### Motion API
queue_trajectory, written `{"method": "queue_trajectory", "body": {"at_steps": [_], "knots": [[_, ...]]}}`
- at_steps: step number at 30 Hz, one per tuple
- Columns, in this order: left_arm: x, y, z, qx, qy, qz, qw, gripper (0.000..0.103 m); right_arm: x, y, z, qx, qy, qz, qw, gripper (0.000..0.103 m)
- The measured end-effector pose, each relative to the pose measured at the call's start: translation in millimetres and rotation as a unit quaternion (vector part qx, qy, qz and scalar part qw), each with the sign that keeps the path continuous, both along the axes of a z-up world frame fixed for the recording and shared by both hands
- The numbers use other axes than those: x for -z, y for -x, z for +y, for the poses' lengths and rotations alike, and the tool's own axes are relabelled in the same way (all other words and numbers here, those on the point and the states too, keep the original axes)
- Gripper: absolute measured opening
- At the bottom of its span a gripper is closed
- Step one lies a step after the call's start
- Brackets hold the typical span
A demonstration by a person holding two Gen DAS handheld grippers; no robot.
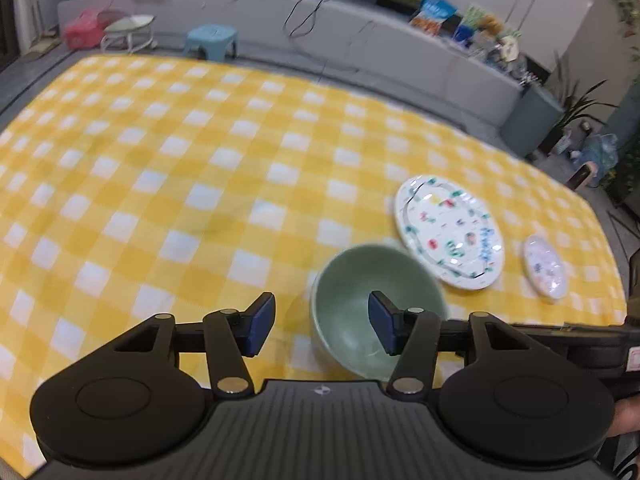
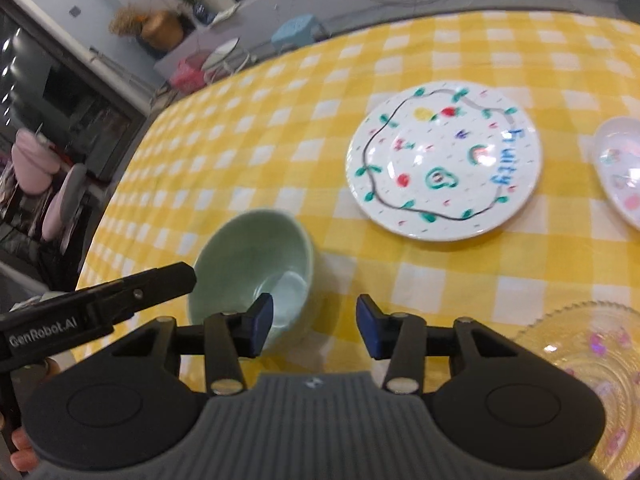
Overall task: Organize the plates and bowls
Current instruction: 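Lift the pale green bowl with the left gripper, then carry the pale green bowl with the left gripper toward the stacked steel bowls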
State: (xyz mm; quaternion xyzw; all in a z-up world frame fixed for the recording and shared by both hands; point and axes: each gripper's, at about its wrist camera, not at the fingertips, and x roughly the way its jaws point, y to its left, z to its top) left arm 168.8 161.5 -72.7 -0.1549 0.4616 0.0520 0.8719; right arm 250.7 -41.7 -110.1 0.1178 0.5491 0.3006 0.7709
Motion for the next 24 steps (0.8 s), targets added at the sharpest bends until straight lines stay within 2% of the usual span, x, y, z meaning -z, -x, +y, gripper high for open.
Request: {"method": "queue_trajectory", "body": {"at_steps": [3, 7, 9, 10, 11, 13, 14, 15, 16, 17, 18, 24], "knots": [[15, -6, 6, -0.009, 0.006, 0.024, 0.9996, 0.063, 7, -5, 8, -0.004, 0.006, 0.015, 1.0, 0.046], [28, -11, 11, -0.017, 0.032, 0.035, 0.9987, 0.061, 12, -9, 14, -0.021, 0.01, 0.022, 1.0, 0.046], [31, -11, 8, -0.018, 0.02, 0.035, 0.999, 0.06, 11, -10, 16, -0.032, 0.017, 0.018, 0.999, 0.045], [33, -12, 7, -0.015, 0.013, 0.04, 0.999, 0.058, 11, -11, 17, -0.036, 0.02, 0.019, 0.999, 0.044], [35, -13, 5, -0.012, 0.01, 0.047, 0.9988, 0.056, 11, -12, 18, -0.036, 0.022, 0.02, 0.999, 0.039], [42, -16, 4, -0.01, 0.019, 0.062, 0.9979, 0.051, 12, -14, 18, -0.036, 0.027, 0.017, 0.999, 0.031], [44, -16, 4, -0.012, 0.028, 0.066, 0.9974, 0.048, 12, -14, 18, -0.037, 0.026, 0.017, 0.999, 0.03], [43, -16, 1, -0.009, 0.025, 0.063, 0.9977, 0.038, 12, -14, 19, -0.041, 0.026, 0.016, 0.999, 0.029], [43, -16, -2, 0.003, 0.032, 0.065, 0.9974, 0.019, 12, -15, 20, -0.045, 0.025, 0.016, 0.999, 0.026], [44, -17, -4, 0.007, 0.045, 0.072, 0.9963, 0.019, 13, -16, 20, -0.045, 0.021, 0.022, 0.999, 0.02], [44, -17, -5, 0.005, 0.043, 0.073, 0.9963, 0.018, 15, -17, 21, -0.043, 0.019, 0.033, 0.998, 0.016], [41, -14, 1, -0.004, 0.061, 0.058, 0.9964, 0.015, 10, -13, 26, -0.03, 0.027, 0.022, 0.999, 0.014]]}}
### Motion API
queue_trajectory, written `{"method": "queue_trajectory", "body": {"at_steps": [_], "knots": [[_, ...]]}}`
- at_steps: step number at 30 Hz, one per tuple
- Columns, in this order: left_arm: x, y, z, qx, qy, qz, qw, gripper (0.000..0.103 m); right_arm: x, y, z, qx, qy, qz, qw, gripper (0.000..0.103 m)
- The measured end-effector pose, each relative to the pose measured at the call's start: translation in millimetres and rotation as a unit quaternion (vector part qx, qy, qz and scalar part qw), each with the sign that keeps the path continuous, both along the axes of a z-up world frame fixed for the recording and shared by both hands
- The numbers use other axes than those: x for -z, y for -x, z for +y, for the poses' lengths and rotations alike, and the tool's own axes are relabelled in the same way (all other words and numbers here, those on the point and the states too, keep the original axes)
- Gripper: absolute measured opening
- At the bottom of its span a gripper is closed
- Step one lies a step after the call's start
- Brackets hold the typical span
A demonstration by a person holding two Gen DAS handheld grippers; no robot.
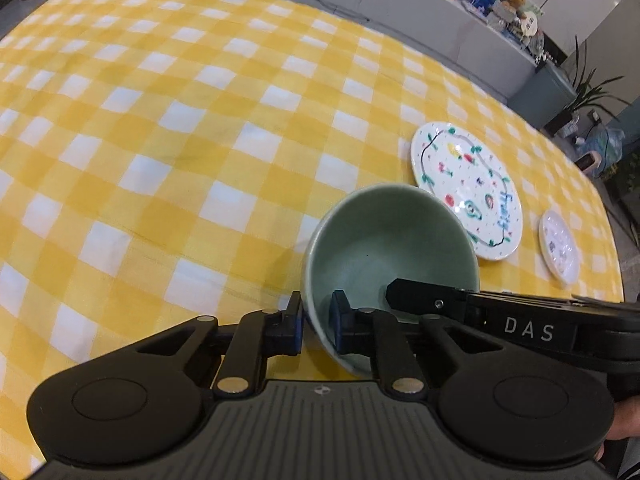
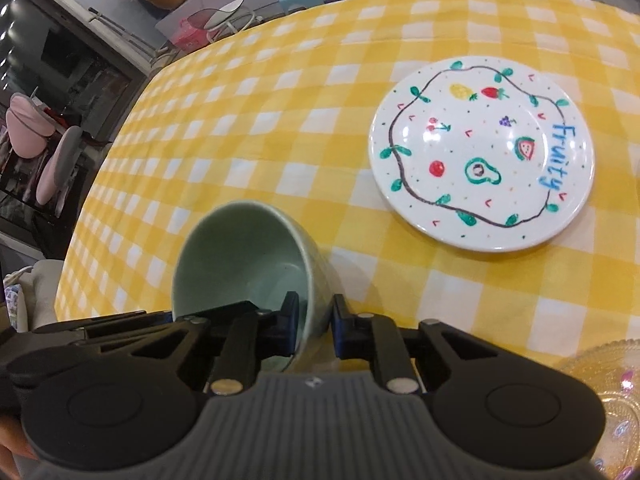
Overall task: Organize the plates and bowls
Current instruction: 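Carry the pale green bowl with the left gripper toward the stacked steel bowls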
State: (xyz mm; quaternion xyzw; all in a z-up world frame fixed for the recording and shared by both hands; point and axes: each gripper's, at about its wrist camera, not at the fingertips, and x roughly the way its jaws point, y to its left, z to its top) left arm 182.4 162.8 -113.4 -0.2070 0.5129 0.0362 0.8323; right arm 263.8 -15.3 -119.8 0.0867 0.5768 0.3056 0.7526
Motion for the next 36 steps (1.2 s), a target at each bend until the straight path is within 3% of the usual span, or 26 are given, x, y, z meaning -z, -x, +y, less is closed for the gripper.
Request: {"method": "queue_trajectory", "body": {"at_steps": [5, 9, 17, 23, 36], "knots": [[-12, 7, 11, -0.015, 0.057, -0.031, 0.9978, 0.014, -23, 7, -2, 0.02, -0.003, -0.038, 0.999, 0.013], [-36, 16, 7, -0.008, 0.055, -0.078, 0.9954, 0.014, -47, 16, -13, 0.037, -0.015, -0.064, 0.997, 0.013], [-72, 35, -7, 0.019, 0.054, -0.121, 0.9909, 0.012, -98, 52, -34, 0.06, -0.024, -0.128, 0.99, 0.012], [-82, 56, -16, 0.033, 0.074, -0.108, 0.9909, 0.012, -120, 85, -51, 0.076, -0.027, -0.146, 0.986, 0.012], [-109, 114, -39, 0.091, 0.04, -0.105, 0.9896, 0.012, -133, 157, -89, 0.094, -0.073, -0.132, 0.984, 0.013]]}}
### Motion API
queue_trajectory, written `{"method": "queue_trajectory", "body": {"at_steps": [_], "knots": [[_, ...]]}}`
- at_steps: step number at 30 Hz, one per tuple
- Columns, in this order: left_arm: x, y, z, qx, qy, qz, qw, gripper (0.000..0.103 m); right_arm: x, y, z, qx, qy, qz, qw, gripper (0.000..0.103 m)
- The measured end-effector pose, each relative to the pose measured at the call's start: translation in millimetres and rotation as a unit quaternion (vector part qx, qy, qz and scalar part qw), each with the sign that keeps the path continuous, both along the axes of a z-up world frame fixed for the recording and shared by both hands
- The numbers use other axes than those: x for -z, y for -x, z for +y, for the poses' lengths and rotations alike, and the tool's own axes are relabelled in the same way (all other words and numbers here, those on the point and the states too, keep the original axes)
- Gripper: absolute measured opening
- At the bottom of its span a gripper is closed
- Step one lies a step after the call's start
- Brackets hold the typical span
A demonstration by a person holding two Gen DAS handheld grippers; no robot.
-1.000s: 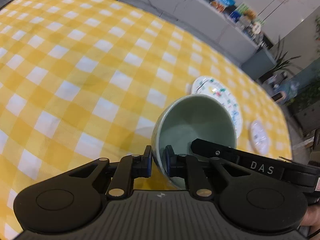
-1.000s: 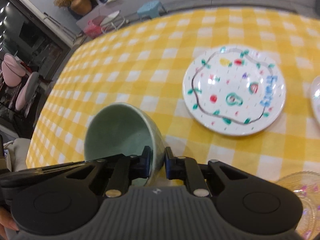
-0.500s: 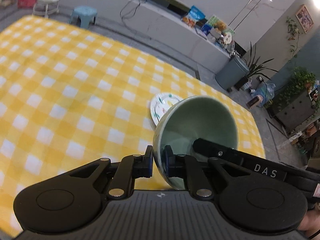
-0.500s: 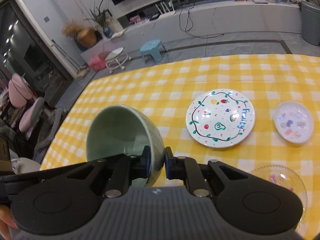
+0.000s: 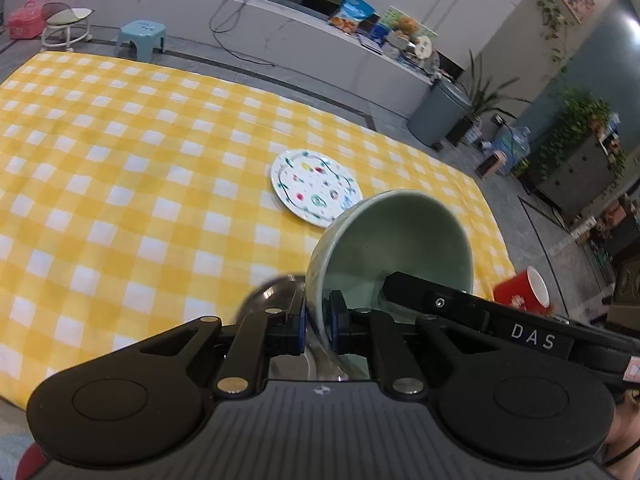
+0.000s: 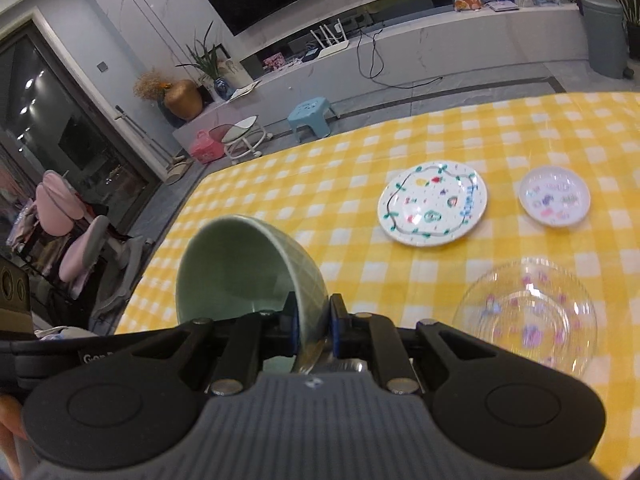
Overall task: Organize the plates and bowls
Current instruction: 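Carry the pale green bowl with the left gripper toward the stacked steel bowls, then lower the green bowl into the steel bowls and open the left gripper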
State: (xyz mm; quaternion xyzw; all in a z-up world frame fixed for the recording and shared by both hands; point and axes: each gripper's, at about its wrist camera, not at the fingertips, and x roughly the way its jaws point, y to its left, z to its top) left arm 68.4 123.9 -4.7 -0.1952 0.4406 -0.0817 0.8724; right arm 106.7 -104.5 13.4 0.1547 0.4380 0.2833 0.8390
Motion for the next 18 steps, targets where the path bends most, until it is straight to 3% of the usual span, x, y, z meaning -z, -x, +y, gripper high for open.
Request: {"method": "queue_trajectory", "body": {"at_steps": [4, 9, 13, 18], "knots": [[8, 9, -3, 0.001, -0.004, 0.011, 0.9999, 0.011, 9, 16, -8, -0.005, -0.008, 0.017, 1.0, 0.014], [25, 2, -7, -0.004, -0.043, 0.034, 0.9985, 0.011, 40, 14, 0, -0.014, -0.002, 0.06, 0.998, 0.014], [45, -7, -5, 0.004, -0.049, 0.067, 0.9966, 0.012, 60, 11, 5, -0.023, 0.008, 0.085, 0.996, 0.017], [49, -7, -2, 0.005, -0.044, 0.07, 0.9965, 0.014, 60, 12, 7, -0.043, 0.013, 0.079, 0.996, 0.022]]}}
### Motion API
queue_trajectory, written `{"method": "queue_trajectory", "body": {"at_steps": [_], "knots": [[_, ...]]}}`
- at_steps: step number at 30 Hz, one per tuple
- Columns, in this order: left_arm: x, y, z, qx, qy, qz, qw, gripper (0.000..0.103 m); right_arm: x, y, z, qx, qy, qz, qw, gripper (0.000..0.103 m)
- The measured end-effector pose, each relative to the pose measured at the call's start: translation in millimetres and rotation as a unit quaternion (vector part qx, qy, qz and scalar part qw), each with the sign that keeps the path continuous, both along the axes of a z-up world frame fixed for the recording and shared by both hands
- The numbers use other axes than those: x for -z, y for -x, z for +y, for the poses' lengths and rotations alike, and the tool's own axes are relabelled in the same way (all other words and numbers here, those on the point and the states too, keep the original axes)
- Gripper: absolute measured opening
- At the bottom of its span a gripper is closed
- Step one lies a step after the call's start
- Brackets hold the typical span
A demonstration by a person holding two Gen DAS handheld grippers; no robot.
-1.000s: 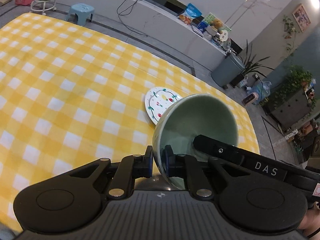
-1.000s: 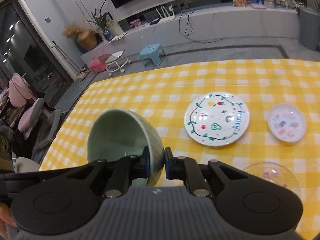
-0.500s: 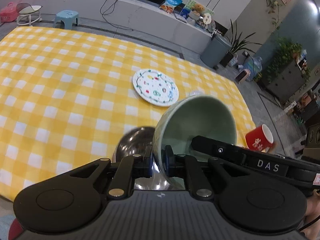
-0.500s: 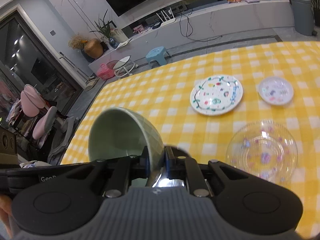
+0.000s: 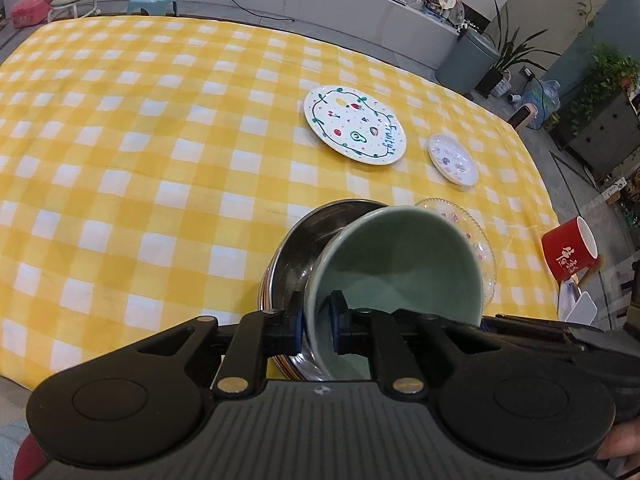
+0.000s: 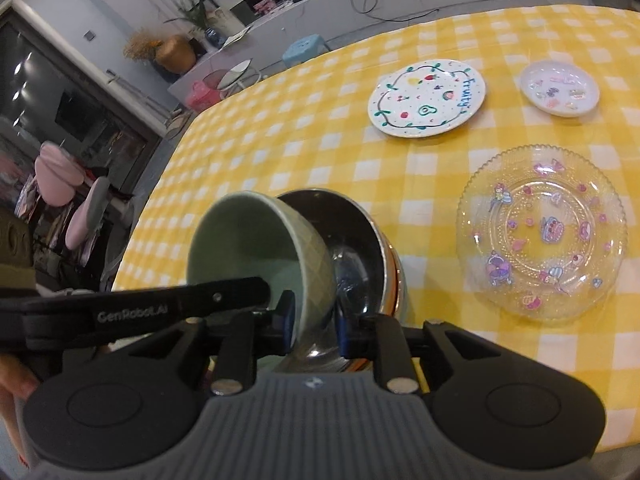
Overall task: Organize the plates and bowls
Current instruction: 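Lower the green bowl into the steel bowls and open the left gripper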
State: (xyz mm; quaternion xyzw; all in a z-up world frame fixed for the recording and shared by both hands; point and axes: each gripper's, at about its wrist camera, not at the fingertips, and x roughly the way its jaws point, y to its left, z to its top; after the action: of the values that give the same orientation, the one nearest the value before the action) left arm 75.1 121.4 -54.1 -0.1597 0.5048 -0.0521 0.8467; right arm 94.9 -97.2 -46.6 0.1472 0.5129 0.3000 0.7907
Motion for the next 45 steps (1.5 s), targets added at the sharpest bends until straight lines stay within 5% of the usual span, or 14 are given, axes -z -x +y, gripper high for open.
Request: {"method": "queue_trajectory", "body": {"at_steps": [6, 11, 19, 26, 32, 35, 38, 45], "knots": [[-7, 2, -7, 0.0, -0.032, -0.009, 0.9994, 0.023, -3, 6, 6, -0.015, 0.016, -0.024, 0.999, 0.027], [-14, 4, -21, 0.02, -0.077, -0.027, 0.9965, 0.037, -11, 11, 14, -0.027, 0.042, -0.051, 0.997, 0.049], [-17, 6, -35, 0.032, -0.122, -0.023, 0.9918, 0.039, -10, 16, 22, -0.043, 0.083, -0.093, 0.991, 0.048], [-16, 9, -67, 0.08, -0.215, -0.03, 0.9728, 0.047, -4, 35, 52, -0.094, 0.194, -0.18, 0.96, 0.048], [-28, 18, -64, 0.115, -0.193, -0.047, 0.9733, 0.048, 4, 30, 48, -0.082, 0.201, -0.183, 0.959, 0.05], [-39, 24, -59, 0.102, -0.192, -0.077, 0.973, 0.063, 1, 27, 42, -0.076, 0.173, -0.182, 0.965, 0.05], [-47, 27, -51, 0.093, -0.183, -0.092, 0.9743, 0.065, -3, 27, 42, -0.082, 0.144, -0.172, 0.971, 0.051], [-25, 13, -37, 0.073, -0.198, -0.05, 0.9761, 0.066, -11, 25, 33, -0.076, 0.122, -0.154, 0.978, 0.052]]}}
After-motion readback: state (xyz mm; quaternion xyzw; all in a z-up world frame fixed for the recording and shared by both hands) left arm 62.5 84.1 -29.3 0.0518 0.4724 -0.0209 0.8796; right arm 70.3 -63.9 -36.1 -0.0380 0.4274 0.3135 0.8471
